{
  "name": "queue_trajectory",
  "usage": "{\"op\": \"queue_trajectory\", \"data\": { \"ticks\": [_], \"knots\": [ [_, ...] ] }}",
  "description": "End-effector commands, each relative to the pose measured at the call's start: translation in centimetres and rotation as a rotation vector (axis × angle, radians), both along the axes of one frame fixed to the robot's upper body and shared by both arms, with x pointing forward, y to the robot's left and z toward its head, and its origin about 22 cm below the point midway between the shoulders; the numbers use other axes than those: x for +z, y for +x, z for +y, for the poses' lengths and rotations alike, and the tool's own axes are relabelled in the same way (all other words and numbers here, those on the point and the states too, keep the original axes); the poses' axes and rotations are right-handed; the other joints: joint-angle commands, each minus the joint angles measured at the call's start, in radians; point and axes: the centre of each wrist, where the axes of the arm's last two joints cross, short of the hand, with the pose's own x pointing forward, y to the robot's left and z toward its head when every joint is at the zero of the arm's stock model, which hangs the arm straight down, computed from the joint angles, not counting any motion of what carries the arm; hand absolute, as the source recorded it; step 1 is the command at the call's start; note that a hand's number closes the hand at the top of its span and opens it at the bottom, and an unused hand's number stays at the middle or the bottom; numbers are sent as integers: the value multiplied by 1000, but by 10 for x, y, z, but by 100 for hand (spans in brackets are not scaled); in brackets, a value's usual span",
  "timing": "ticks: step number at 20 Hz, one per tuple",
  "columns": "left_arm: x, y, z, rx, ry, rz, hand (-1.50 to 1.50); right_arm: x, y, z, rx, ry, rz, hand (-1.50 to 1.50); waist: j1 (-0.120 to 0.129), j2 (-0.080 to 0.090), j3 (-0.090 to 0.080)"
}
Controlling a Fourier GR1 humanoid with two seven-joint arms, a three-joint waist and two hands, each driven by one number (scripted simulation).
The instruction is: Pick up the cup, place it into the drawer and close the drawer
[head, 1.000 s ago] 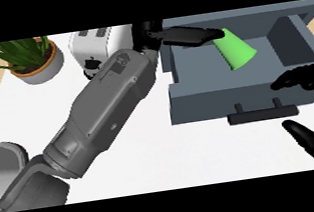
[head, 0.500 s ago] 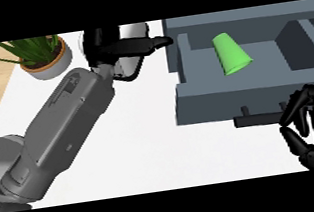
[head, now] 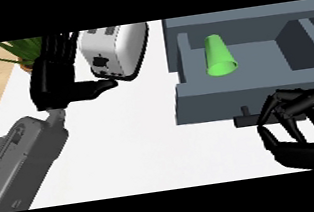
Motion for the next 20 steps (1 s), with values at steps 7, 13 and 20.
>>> {"op": "queue_trajectory", "data": {
  "ticks": [7,13,20],
  "knots": [
    [-33,-48,59,-3,-7,15,-150,-36,24,8,61,-469,-100,150,0,7,0],
    [-47,-65,100,23,-19,15,-150,-82,55,23,61,-531,-89,150,-14,9,0],
    [-32,-89,116,16,-21,13,-150,-83,91,50,22,-661,-39,-150,-11,5,0]
  ]
}}
